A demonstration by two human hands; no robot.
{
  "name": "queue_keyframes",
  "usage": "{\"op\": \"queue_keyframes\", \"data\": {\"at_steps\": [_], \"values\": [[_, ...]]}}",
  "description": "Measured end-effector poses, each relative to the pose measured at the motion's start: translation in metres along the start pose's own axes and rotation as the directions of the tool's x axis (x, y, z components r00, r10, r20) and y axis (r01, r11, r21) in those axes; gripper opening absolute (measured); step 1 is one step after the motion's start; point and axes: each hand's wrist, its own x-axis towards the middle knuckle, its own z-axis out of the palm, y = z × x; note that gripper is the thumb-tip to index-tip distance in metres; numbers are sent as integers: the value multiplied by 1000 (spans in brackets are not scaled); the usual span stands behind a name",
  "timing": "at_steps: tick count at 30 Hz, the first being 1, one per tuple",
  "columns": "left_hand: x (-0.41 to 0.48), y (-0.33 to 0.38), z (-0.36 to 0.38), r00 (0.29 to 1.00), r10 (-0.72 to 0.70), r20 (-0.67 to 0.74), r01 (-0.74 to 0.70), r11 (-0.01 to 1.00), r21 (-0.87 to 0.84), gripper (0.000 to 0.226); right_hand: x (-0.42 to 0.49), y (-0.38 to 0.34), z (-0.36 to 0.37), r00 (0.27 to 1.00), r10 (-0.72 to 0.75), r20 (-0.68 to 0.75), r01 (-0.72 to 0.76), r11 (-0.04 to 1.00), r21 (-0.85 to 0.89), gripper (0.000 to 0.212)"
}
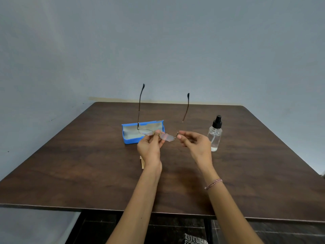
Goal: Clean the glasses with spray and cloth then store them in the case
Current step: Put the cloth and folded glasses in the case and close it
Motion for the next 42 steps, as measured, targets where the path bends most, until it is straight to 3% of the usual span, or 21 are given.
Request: {"op": "queue_keyframes", "data": {"at_steps": [5,12,17,23,26,29,32,35,38,42], "values": [[-18,-7,9,997,-67,49,65,997,52,20,-4,2,-16,997,21,-81,-20,1000,12,9],[-29,-15,9,974,-141,175,94,963,251,57,-12,9,-39,989,29,-148,-40,997,-67,6],[-38,-17,11,932,-236,274,151,942,300,46,-15,12,-45,981,33,-191,-47,997,-67,7],[-28,-5,1,959,-187,214,172,981,89,29,-13,14,-60,982,50,-184,-63,996,-62,8],[-22,-1,-5,966,-184,184,144,967,209,21,-13,16,-67,982,50,-180,-68,993,-92,5],[-19,-5,-10,974,-63,217,-61,851,522,18,-12,19,-70,983,52,-178,-76,988,-131,3],[-17,-12,-15,954,62,293,-271,596,756,21,-11,25,-74,981,71,-181,-99,984,-152,3],[-15,-19,-16,907,160,388,-420,361,833,18,-10,30,-78,974,91,-206,-130,974,-184,5],[-20,-20,-12,905,144,401,-426,257,867,19,-10,32,-81,969,108,-224,-155,966,-204,7],[-23,-20,-6,923,130,363,-383,197,903,22,-10,33,-82,964,112,-241,-172,953,-248,12]]}}
